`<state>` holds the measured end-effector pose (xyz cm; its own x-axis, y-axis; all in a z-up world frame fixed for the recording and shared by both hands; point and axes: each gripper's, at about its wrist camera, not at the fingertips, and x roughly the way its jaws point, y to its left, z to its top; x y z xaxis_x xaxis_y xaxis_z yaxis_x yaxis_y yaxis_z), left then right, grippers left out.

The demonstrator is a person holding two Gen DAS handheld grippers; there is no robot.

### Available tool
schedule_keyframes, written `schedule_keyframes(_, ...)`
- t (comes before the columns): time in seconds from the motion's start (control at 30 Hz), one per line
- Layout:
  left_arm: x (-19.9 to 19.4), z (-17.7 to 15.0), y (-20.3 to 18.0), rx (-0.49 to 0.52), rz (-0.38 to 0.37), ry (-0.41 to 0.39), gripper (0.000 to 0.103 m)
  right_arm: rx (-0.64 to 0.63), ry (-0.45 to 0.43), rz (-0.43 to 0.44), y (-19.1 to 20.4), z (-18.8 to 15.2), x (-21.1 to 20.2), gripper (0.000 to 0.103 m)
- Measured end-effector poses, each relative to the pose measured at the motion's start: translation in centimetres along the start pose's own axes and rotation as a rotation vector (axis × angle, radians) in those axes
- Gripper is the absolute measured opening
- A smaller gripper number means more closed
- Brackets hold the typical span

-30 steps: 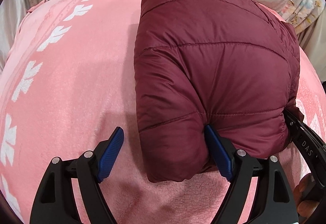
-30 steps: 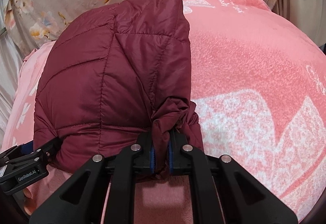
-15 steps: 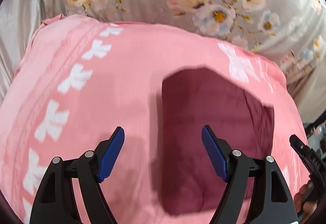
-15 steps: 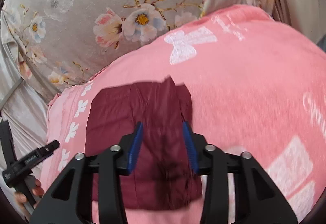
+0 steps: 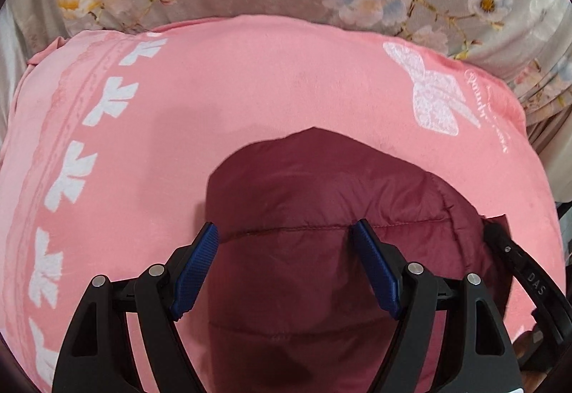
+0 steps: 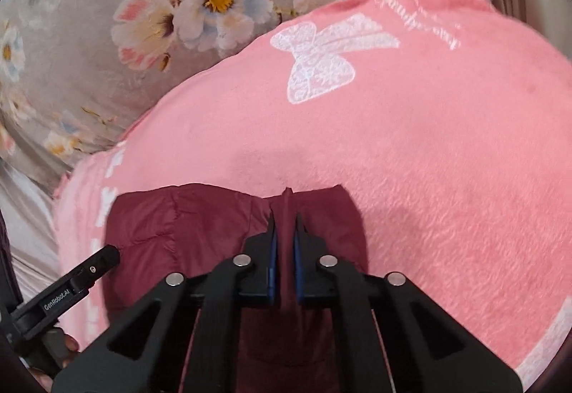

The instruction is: Fold large clothes

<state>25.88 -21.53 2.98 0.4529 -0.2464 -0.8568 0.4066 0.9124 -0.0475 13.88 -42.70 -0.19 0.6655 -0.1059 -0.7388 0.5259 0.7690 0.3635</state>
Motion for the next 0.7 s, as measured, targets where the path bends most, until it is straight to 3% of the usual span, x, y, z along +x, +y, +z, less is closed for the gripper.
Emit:
schedule_keyframes(0.1,2.2,-0.6,-0.6,0.009,0.008,0.01,0.077,-0.025,0.005,-0.052,-0.6,-0.8,1.8,0.005)
schedule_keyframes(0.3,3.9,-1.6,-2.2,0.061,0.07,-0.044,0.082,-0.065,0.0,-0.096,-1.0,-2.0,4.3,0.005)
schedule_keyframes(0.7,6.1,-2.3,-2.6,0.051,0.1,-0.09,0.089,-0.066,-0.008,-0.105,-1.1,-2.3,5.8,0.005)
